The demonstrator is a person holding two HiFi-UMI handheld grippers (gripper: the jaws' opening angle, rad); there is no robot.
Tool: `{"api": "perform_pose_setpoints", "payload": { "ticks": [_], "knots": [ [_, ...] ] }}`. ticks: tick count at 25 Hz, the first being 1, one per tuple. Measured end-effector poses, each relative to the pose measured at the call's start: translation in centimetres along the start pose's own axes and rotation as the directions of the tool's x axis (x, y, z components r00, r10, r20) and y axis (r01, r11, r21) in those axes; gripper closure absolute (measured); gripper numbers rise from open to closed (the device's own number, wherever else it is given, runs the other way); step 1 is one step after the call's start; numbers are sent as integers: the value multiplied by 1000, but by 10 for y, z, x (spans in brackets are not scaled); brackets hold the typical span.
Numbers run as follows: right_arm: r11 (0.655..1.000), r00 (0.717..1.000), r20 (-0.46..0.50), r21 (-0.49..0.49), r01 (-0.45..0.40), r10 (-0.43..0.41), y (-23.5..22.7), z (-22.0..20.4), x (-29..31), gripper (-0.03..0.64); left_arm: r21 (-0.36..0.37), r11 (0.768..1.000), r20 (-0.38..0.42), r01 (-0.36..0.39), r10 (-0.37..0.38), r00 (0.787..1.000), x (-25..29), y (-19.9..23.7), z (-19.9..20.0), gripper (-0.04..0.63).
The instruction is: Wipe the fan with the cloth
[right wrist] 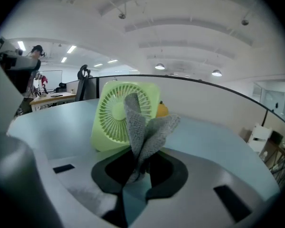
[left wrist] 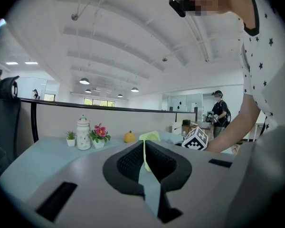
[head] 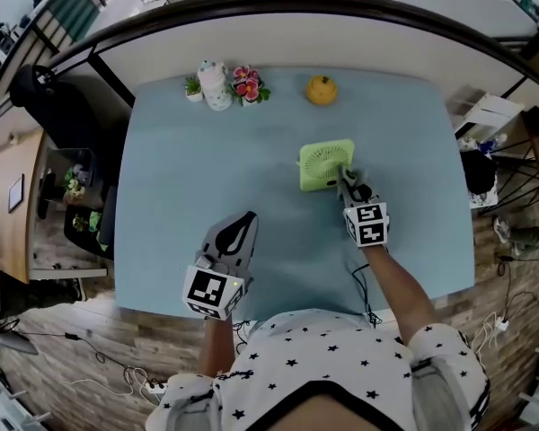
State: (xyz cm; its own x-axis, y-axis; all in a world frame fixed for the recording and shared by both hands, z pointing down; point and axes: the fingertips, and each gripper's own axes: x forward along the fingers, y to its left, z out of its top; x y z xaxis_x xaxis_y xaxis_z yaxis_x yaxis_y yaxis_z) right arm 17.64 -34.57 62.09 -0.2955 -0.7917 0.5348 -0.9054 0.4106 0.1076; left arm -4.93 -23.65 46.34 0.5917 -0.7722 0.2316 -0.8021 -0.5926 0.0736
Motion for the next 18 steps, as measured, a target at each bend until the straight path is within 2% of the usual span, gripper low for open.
{"api": "perform_pose_setpoints", "payload": {
  "ticks": [5, 9, 13, 18],
  "knots": [
    [998, 1000, -20, 64, 21, -20, -12, -7, -1, 555, 4, 1000, 2, 6, -6, 1000, 0, -4, 2, 561],
    [990, 999, 4, 136, 36, -37, -18, 0, -6, 555, 7, 1000, 6, 7, -7, 1000, 0, -6, 5, 561],
    [967, 994, 94, 253, 26, -51, -23, 23, -27, 555, 11, 1000, 8, 4, -4, 1000, -4, -6, 7, 561],
    [953, 974, 225, 297, -52, -17, -10, 60, -53, 557, 18, 1000, 14, 1, -2, 1000, -5, -7, 10, 561]
  ]
}}
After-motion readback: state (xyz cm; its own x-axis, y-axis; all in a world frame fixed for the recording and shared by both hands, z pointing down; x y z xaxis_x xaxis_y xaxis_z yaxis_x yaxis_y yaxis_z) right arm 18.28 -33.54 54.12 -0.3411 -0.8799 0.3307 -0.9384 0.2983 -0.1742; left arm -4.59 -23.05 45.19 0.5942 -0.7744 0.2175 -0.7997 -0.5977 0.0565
